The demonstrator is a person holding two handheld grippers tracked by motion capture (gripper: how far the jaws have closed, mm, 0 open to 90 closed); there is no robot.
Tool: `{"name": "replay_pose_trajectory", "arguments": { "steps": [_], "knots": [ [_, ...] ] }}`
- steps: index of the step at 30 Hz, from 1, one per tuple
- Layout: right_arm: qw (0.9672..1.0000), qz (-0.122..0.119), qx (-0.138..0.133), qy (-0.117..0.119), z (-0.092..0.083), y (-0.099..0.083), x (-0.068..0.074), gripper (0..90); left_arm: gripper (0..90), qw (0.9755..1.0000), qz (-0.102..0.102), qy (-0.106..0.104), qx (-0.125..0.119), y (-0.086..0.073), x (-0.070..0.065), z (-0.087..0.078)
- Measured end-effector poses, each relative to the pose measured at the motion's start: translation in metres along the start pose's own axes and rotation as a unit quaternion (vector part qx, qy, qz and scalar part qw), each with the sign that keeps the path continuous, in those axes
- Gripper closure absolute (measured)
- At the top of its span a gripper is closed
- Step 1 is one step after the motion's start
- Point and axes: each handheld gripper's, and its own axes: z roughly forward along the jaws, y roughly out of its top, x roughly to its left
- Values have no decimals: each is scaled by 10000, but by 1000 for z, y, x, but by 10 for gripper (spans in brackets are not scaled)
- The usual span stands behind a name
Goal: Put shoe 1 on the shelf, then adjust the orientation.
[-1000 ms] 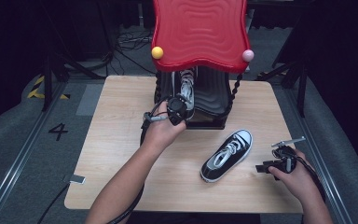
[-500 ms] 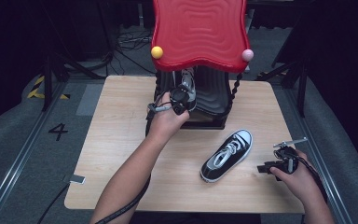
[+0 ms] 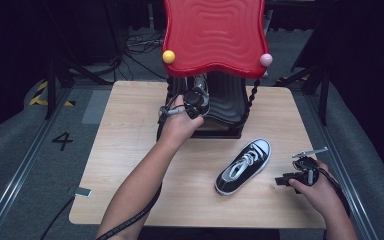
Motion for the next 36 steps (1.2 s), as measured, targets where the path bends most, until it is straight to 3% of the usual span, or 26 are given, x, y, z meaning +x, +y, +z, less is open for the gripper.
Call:
{"name": "replay_pose_trajectory", "arguments": {
  "steps": [3,6,8,12,17,21,26,30,36],
  "knots": [
    [10000,-25,-11,1,-1,0,1,534,899,10000,35,-74,-46,-2,-1,-2],
    [10000,-22,-42,-13,-2,1,1,534,872,9998,94,-169,56,-4,-2,-7],
    [10000,-28,-40,-13,-3,1,1,535,845,9996,225,-138,132,-7,-8,-15],
    [10000,-62,-53,-22,-3,3,3,535,827,9993,300,-140,196,-14,-13,-25],
    [9997,-231,-74,-39,-5,6,10,548,751,9989,382,-160,214,-30,-14,-40],
    [9994,-345,40,48,-7,10,16,634,700,9985,414,-136,321,-49,-13,-47],
    [9977,-656,180,32,-9,13,22,683,673,9984,380,-148,401,-64,-9,-54],
    [9951,-932,327,-22,-11,19,34,649,663,9963,299,-278,753,-84,-3,-61],
    [9923,-1111,519,165,-10,28,47,685,648,9943,25,-160,1057,-117,5,-67]
  ]
}}
